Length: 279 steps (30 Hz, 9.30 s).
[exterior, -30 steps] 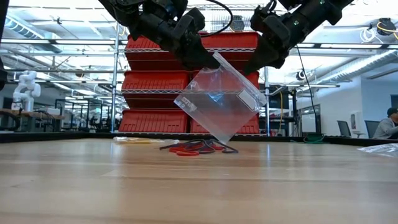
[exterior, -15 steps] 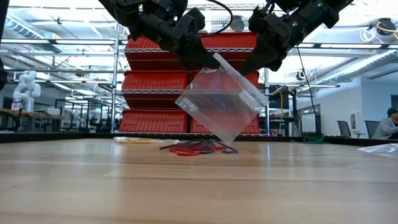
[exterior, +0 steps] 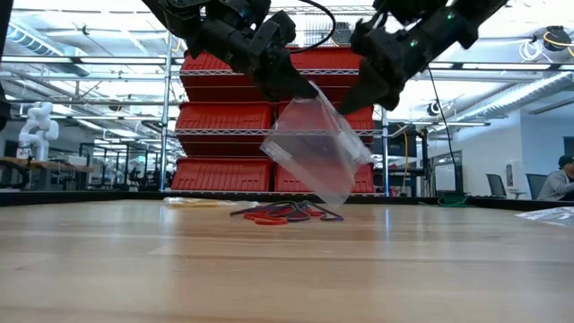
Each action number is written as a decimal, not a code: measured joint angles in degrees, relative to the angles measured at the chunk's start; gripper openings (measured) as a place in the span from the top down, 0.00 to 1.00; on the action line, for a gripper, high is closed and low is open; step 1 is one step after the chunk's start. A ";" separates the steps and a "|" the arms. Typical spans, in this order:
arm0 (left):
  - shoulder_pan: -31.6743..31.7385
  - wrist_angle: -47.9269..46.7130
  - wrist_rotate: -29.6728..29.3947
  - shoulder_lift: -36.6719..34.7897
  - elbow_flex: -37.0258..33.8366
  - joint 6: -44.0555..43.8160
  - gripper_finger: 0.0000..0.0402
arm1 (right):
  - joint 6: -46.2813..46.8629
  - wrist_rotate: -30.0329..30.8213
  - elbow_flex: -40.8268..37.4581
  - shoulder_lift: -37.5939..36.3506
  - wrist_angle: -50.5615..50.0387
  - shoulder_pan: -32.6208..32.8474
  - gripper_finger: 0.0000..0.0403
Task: Sort rubber bands
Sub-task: Open the top right transparent zip bag, then put the purple rubber band into the top right transparent zip bag
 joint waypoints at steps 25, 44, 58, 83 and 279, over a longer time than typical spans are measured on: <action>0.00 -0.33 -1.33 0.00 0.00 -0.04 1.00 | -0.39 -4.07 2.23 -5.12 -2.79 0.20 1.00; 0.00 -0.21 -3.10 0.00 0.00 0.05 1.00 | -1.27 1.79 2.95 -4.65 -8.62 2.01 1.00; 0.00 -0.13 -3.10 0.00 0.00 0.07 1.00 | -1.67 6.40 2.95 -1.53 -6.84 1.62 1.00; -0.09 -0.41 -3.04 0.00 0.00 -0.02 1.00 | 0.78 10.56 2.97 2.97 2.49 0.74 0.79; 1.92 8.55 -7.74 -27.12 -26.56 -5.57 1.00 | 36.54 12.49 14.27 31.43 -11.58 10.03 0.59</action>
